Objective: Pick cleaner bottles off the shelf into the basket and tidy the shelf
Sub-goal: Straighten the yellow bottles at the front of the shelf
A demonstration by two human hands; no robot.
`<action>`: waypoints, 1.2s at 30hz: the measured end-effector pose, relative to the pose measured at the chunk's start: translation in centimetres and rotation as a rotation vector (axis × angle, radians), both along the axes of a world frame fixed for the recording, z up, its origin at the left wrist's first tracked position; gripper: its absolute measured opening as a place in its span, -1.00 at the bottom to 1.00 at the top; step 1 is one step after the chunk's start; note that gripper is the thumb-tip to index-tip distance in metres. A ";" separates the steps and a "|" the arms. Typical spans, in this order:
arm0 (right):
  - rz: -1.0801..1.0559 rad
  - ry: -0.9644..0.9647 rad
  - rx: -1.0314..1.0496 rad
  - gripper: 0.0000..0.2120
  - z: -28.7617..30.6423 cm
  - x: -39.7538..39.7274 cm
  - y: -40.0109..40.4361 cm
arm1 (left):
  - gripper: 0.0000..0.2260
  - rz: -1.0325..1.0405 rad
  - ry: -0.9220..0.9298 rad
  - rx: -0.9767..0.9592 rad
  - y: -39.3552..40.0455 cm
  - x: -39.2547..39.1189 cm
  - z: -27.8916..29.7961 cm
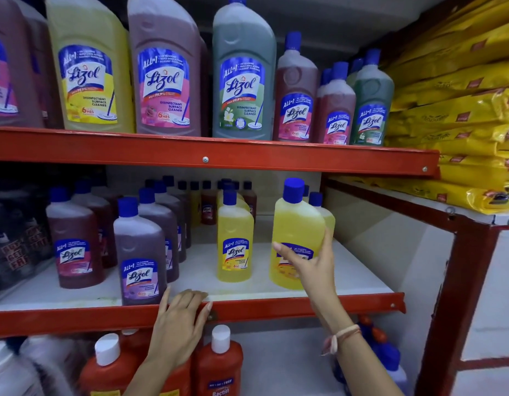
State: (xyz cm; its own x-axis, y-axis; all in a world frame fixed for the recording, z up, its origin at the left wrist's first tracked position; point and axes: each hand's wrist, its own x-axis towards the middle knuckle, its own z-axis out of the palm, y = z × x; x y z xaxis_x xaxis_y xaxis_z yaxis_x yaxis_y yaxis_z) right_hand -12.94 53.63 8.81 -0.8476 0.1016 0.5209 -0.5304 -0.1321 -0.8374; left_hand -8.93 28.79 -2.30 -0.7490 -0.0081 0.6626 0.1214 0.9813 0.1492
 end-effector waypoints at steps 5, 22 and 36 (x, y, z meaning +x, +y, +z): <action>0.479 -0.132 -0.184 -0.13 0.2 -1.2 0.7 | -0.46 0.000 -0.013 -0.004 -0.2 -0.1 -0.2; 0.577 -0.179 0.010 -0.19 0.2 -4.8 6.4 | -0.50 -0.004 -0.077 0.007 -0.5 -0.5 -0.6; 0.301 -0.228 0.235 -0.07 -1.1 -8.1 10.0 | -0.56 -0.026 -0.047 0.011 -0.6 -0.4 -0.7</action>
